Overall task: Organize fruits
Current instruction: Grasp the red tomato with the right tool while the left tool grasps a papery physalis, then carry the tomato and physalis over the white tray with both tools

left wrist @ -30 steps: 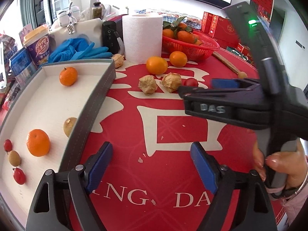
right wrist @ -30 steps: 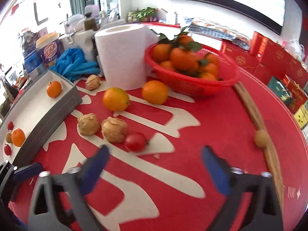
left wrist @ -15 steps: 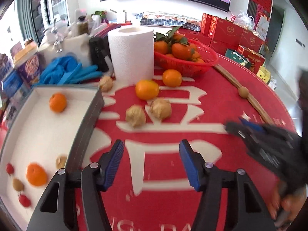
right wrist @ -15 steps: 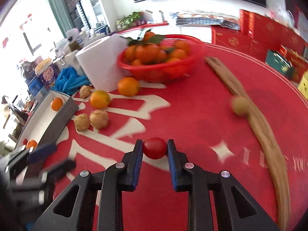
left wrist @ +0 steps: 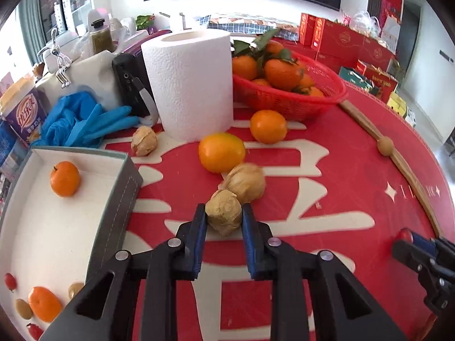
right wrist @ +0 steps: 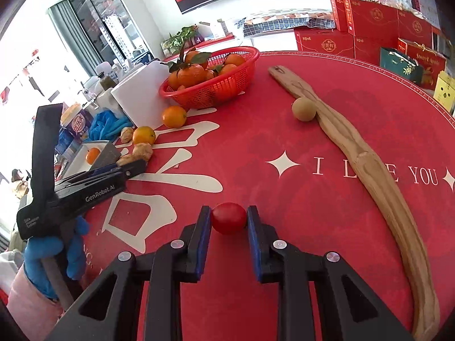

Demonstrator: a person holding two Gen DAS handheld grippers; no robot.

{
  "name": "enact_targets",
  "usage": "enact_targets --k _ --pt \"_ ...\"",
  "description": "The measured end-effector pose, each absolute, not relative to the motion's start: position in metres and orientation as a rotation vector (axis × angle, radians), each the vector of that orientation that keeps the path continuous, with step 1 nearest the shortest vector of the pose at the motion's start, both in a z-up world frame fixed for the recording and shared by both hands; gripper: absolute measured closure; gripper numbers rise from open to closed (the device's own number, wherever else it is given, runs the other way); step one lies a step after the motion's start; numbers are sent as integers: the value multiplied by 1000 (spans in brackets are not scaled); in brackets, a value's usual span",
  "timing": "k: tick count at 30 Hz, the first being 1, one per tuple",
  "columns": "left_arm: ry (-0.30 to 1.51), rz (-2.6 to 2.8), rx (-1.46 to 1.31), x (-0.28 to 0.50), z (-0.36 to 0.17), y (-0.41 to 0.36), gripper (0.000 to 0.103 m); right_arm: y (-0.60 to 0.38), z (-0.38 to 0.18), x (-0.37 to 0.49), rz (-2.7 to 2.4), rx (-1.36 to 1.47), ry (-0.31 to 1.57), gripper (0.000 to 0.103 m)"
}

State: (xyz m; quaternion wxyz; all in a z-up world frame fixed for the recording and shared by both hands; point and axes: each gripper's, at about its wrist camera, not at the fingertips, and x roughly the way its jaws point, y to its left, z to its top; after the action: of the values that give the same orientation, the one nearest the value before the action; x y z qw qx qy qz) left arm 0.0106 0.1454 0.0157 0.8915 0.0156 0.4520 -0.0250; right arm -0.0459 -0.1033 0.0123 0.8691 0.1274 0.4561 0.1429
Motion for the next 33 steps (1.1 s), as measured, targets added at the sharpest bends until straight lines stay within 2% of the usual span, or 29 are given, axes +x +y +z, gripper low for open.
enact_targets --k 11,17,26,33 --pt "914 -107 27 -63 18 145 77 -108 14 -62 272 264 954 77" --pt "855 -98 -2 -79 40 157 77 -105 21 -71 264 247 953 77" --pt "760 2 -28 -99 68 205 77 -65 43 -72 328 202 938 77" --pt "751 126 -83 -108 63 264 77 3 57 -64 435 144 936 77"
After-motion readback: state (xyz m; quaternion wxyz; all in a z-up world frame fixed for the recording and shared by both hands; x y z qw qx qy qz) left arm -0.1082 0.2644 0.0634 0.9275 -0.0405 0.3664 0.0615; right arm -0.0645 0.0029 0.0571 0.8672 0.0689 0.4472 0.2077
